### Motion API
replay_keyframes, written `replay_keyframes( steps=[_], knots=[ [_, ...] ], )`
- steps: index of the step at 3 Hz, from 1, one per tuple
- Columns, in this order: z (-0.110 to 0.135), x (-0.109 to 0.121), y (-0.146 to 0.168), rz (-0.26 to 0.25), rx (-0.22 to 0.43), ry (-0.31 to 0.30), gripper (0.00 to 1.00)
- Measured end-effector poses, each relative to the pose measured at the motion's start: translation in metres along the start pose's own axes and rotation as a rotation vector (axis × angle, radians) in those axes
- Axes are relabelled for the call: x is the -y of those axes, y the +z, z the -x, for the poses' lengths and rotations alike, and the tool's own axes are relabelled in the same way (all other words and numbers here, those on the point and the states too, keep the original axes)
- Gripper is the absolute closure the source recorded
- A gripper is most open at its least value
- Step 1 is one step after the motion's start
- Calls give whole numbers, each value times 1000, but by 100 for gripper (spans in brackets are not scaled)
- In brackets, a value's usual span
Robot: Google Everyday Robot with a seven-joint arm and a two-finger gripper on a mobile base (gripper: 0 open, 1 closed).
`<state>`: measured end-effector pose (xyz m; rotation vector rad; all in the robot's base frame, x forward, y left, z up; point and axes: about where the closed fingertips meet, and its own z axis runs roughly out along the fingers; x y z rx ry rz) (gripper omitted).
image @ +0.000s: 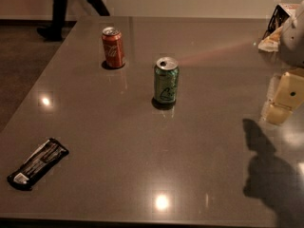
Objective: Pick rxbar chocolate
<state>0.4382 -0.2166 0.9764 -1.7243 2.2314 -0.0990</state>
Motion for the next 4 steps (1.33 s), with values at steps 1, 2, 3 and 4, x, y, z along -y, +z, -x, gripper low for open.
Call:
replay_keyframes(
  steps=[1,2,3,4],
  knots=[
    [0,0,0,0,0,0,0],
    [0,0,0,0,0,0,0],
    [20,7,3,-3,20,-45,0],
    [66,13,16,2,61,-159,0]
  ],
)
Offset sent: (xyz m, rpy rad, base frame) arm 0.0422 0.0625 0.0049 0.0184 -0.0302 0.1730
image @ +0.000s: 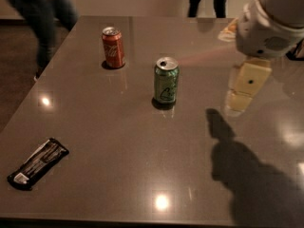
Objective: Pick rxbar chocolate
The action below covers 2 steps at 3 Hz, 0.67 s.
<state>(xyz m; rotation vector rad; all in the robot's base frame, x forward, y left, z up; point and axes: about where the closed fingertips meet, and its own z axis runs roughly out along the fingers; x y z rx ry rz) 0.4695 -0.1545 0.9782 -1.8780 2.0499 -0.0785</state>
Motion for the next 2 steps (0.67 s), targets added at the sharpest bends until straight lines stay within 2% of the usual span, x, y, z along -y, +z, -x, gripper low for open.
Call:
replay_keyframes(
  steps=[2],
  knots=[
    [85,6,18,15,65,-224,0]
  ],
)
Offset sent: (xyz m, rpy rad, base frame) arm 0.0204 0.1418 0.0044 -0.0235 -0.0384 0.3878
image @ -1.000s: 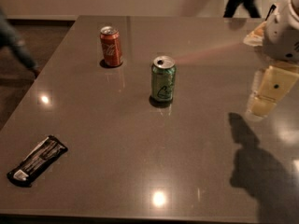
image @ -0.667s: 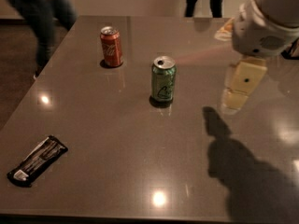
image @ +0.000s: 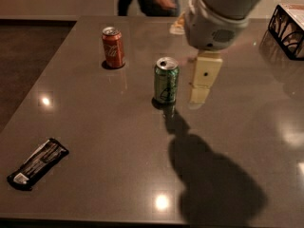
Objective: Pick rxbar chocolate
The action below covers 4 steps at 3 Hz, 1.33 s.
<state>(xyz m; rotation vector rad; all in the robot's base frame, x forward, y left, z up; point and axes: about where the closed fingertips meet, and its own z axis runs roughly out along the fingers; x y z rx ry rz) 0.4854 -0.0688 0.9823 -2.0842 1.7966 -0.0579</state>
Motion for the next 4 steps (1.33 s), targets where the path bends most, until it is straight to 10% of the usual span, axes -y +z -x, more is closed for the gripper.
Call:
replay_keyframes(
  steps=[4],
  knots=[
    [148,-23,85,160,34,-403,0]
  ],
)
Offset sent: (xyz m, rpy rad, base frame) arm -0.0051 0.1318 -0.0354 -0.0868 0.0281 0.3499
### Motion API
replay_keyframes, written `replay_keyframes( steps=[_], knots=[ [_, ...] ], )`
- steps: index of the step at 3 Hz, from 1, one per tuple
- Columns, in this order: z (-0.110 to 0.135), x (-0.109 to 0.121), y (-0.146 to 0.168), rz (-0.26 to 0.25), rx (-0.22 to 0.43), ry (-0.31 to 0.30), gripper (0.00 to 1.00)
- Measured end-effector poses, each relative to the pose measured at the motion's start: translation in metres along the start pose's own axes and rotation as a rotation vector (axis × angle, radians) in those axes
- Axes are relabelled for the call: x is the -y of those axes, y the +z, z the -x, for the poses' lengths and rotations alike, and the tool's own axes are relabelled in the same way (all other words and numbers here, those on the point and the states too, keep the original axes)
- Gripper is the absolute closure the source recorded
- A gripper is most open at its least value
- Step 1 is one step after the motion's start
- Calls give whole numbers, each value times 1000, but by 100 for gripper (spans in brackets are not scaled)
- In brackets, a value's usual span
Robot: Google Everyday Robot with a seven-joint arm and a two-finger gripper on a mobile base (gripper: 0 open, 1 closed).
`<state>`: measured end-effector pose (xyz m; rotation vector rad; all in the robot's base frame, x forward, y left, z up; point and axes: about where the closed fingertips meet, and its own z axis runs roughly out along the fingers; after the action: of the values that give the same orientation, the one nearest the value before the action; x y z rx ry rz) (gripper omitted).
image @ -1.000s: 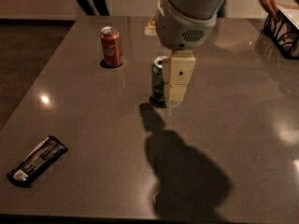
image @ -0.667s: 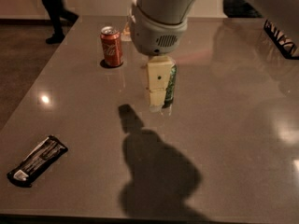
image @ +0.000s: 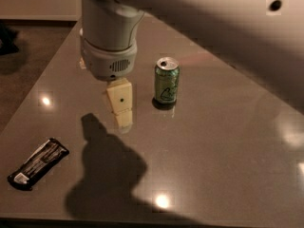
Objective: Pick rxbar chocolate
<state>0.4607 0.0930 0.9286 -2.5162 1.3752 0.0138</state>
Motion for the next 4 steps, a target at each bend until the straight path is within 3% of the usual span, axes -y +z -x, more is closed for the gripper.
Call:
replay_keyframes(
  steps=[2,3,4],
  knots=[
    [69,-8,66,176,64,-88,0],
    [92,-11,84,225,95,-106,0],
    [114,-15,93,233,132,-133,0]
  ],
)
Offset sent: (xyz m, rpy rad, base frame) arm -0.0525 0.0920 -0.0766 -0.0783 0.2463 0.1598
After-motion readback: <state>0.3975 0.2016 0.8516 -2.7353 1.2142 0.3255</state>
